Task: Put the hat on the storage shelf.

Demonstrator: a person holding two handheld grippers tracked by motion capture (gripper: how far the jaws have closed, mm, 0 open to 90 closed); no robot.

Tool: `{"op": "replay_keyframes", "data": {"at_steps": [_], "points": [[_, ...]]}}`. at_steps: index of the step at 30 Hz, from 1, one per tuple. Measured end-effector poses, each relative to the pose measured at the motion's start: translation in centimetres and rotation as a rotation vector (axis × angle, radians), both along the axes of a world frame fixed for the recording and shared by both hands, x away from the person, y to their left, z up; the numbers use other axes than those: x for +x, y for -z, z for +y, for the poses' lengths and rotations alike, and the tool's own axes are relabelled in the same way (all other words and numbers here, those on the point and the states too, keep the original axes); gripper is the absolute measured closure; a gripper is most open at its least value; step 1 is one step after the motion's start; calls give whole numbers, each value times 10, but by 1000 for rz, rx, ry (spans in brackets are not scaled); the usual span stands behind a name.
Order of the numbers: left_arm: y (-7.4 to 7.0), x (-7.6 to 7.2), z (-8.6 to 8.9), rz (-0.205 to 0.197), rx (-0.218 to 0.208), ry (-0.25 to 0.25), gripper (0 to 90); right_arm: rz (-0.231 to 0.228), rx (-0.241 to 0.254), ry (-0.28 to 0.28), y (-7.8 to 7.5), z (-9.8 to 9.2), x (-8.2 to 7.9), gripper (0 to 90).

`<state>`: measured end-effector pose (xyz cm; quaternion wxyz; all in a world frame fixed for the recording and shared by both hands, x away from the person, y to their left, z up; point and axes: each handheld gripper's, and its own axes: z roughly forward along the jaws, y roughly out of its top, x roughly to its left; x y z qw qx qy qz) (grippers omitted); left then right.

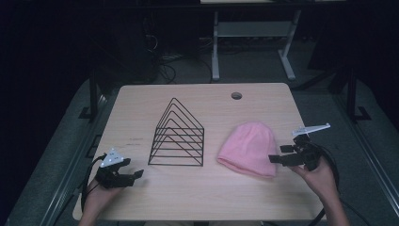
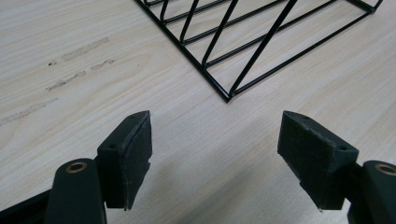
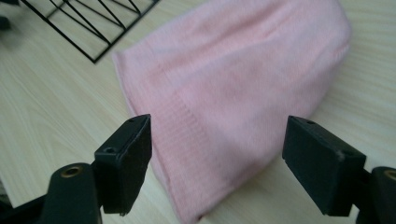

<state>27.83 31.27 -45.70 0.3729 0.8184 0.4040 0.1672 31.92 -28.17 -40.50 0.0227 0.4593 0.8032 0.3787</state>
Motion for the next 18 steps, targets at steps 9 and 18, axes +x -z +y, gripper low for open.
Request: {"op": "replay_keyframes", "data": {"at_steps": [9,18], "points": [[-1,0,2,2,-3,-3,263,38,-3,8,-8,2,34,235],[-1,0,2,-2,-7,-8,263,71,-38,22,-6,2,62,236]]}}
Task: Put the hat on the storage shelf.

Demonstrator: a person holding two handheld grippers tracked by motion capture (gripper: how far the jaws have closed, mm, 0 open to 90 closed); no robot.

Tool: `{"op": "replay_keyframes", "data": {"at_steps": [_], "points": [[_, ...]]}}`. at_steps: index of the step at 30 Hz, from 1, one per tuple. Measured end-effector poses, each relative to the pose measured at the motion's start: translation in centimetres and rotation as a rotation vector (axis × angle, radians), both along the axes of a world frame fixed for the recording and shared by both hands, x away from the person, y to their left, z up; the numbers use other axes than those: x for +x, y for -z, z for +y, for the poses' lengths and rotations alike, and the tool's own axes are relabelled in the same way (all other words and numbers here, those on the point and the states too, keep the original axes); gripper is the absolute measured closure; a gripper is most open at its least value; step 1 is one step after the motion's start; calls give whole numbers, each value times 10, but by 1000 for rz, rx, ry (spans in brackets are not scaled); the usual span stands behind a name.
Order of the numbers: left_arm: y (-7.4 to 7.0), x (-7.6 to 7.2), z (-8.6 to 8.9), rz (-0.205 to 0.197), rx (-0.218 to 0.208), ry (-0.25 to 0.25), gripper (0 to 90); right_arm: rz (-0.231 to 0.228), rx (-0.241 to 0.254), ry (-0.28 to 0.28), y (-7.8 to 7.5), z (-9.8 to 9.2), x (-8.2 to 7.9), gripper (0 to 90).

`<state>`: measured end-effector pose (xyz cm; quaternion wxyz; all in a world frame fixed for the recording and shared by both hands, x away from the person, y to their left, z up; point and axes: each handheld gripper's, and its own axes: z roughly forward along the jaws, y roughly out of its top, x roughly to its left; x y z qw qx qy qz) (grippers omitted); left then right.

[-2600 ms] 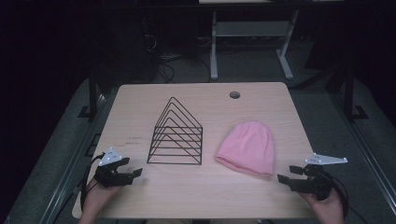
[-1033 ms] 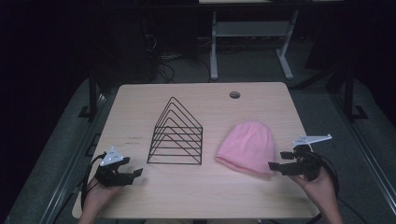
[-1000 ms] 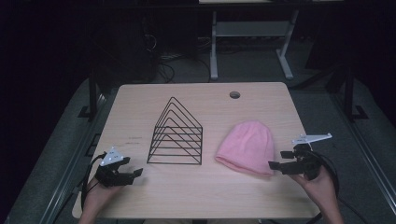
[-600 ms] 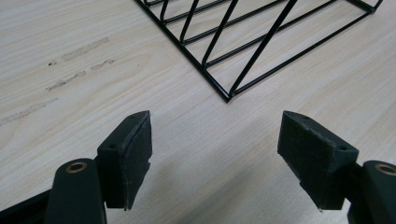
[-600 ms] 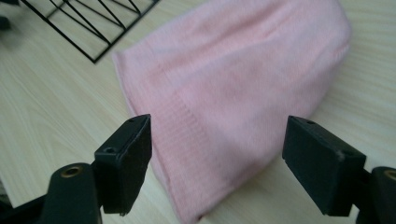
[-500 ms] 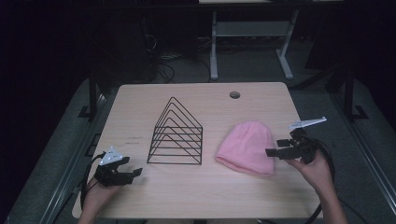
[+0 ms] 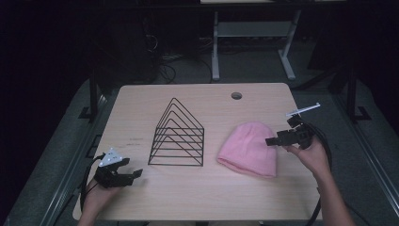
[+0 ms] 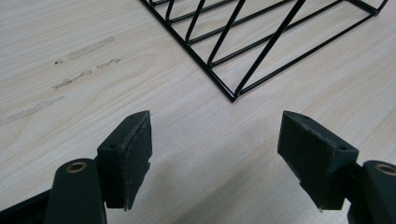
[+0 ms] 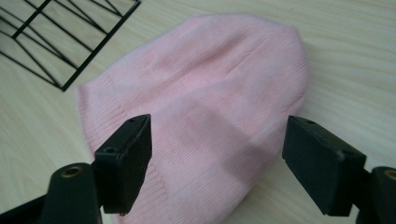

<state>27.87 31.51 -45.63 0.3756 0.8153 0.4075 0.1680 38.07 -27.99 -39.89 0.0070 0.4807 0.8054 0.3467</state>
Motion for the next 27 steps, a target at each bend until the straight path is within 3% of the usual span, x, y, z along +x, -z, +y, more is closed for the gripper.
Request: {"op": "replay_keyframes", "data": {"at_steps": [6,10,18,27], "points": [[0,0,0,2,-3,0,263,25,9,7,3,0,19,250],[0,0,1,1,-8,-3,263,61,-26,22,9,2,36,252],[0,1,1,2,-5,-2,262,76,-64,50,15,5,52,276],[1,1,1,4,1,5,262,141,-97,78,30,8,65,405]]}}
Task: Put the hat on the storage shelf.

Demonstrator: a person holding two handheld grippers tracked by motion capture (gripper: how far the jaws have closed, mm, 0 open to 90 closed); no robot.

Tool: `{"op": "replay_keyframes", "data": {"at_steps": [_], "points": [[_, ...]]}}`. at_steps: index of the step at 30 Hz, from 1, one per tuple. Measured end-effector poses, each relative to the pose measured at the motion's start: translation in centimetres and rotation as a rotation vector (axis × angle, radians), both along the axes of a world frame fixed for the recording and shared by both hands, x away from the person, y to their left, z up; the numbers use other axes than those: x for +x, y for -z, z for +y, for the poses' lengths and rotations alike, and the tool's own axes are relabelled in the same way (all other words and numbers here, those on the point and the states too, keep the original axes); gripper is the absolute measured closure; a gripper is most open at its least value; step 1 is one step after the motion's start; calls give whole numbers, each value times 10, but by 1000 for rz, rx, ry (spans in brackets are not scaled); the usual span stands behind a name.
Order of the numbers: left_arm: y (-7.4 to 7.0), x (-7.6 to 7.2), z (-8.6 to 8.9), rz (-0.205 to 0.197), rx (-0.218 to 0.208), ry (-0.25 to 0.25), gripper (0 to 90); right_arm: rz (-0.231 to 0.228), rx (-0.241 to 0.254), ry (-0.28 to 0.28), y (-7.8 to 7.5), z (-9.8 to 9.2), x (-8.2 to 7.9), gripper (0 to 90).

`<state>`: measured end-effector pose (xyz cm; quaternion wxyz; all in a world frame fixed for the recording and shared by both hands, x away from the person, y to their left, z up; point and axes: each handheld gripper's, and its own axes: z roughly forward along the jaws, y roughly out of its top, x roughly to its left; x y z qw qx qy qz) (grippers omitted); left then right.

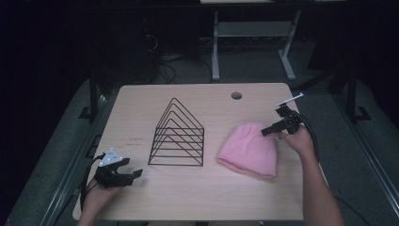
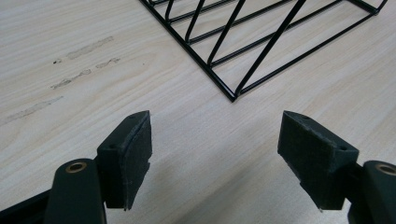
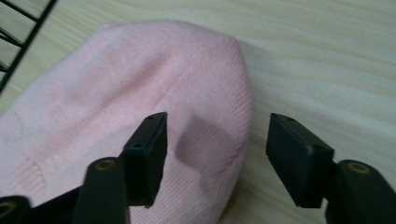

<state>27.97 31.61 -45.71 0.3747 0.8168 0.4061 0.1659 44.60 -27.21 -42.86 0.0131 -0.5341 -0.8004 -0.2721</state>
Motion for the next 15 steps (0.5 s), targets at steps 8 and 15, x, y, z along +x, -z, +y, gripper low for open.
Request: {"op": "replay_keyframes", "data": {"at_steps": [8,15], "points": [[-1,0,1,3,11,6,262,58,29,4,12,2,5,553],[0,0,0,-2,-1,-2,262,67,87,-7,18,0,4,711]]}}
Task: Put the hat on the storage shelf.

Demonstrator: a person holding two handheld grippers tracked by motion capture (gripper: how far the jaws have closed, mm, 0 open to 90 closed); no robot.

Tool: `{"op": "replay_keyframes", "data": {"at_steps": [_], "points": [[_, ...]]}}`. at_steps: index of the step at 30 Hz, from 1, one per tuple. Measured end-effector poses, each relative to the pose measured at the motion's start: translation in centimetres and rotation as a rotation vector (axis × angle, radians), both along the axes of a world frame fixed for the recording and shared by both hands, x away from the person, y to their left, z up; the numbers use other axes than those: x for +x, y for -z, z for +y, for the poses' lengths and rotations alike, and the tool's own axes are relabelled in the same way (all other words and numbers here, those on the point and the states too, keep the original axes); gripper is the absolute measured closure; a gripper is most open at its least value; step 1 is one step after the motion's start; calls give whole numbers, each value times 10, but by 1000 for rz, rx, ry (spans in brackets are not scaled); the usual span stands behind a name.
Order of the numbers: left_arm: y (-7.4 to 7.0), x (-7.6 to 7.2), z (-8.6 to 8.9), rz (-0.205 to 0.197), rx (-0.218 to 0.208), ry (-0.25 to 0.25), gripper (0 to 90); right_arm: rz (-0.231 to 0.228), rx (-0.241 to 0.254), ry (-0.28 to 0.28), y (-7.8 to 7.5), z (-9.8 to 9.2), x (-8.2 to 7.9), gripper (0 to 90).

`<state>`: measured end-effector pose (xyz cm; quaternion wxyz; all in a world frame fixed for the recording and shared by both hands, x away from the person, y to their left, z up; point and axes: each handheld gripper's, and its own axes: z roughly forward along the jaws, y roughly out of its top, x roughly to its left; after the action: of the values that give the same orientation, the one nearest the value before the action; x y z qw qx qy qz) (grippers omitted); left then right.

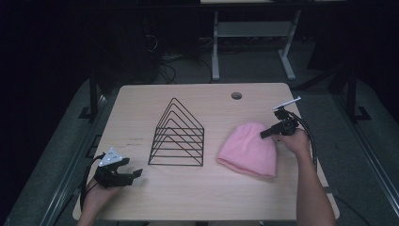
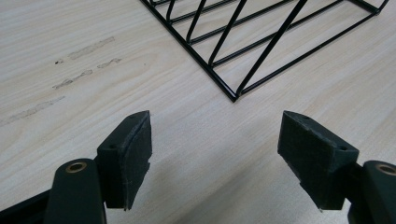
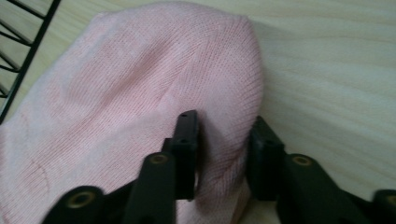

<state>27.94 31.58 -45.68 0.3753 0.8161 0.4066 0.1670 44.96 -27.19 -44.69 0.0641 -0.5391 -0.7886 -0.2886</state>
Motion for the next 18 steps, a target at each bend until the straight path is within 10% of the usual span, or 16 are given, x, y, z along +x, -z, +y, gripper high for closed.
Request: {"op": "replay_keyframes", "data": {"at_steps": [18], "points": [[0,-1,0,4,2,4,262,-74,142,-51,-32,-6,-17,807]]}}
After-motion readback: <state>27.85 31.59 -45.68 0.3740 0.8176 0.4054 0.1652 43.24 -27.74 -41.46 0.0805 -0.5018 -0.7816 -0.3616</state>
